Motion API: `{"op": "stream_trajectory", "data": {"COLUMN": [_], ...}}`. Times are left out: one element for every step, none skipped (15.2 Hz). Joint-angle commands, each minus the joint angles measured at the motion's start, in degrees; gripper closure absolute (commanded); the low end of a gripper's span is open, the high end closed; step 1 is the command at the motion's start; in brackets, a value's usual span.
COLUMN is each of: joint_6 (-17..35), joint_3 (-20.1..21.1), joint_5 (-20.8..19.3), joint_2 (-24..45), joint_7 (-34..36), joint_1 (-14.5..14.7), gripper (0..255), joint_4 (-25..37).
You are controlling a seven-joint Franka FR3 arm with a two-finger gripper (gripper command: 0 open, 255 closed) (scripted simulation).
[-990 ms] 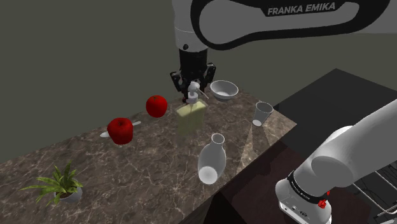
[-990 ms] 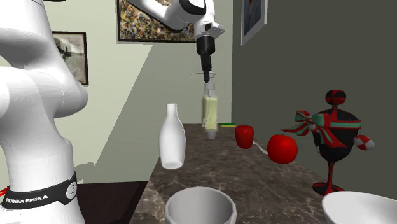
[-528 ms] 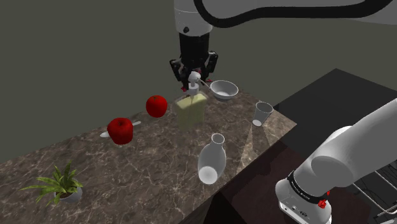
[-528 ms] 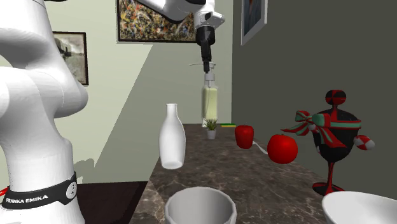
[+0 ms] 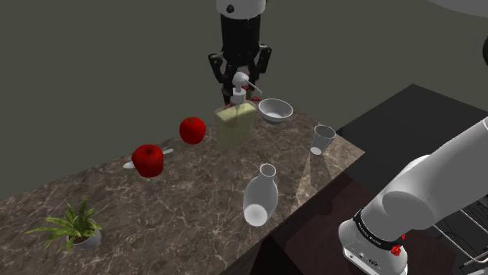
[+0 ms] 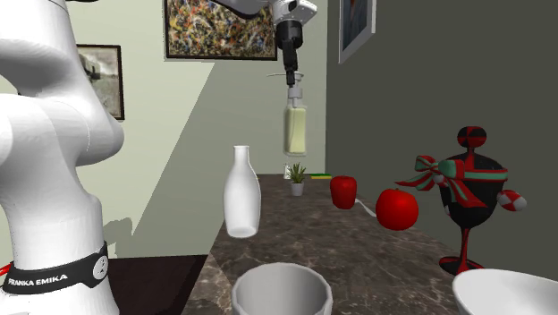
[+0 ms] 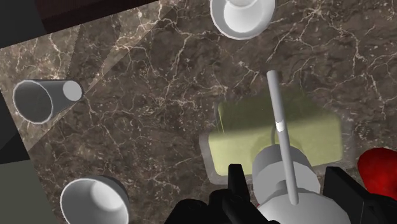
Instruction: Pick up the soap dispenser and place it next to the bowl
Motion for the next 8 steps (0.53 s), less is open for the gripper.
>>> {"op": "stream_trajectory", "data": {"joint_6": [-1.7,-2.5,-3.4,-4.2,-5.1,-5.9,-6.8,-7.7], "joint_3": [0.1,0.2,0.3,0.4,0.6,0.7,0.8,1.0], "joint_5": [-0.3,-0.5,-0.7,-0.9,-1.1,-1.3,-1.6,-1.8], "joint_2": [0.6,0.9,1.2,1.6,2.0,2.4,2.9,3.3], "joint_7": [0.1,0.1,0.2,0.3,0.4,0.5,0.6,0.7], "joint_1": [0.0,0.0,0.0,0.0,0.0,0.0,0.0,0.1], "gripper": [255,255,255,255,255,255,255,255], "joint_4": [2.2,3.3,4.4,5.5,6.7,7.9,9.1,10.4]}}
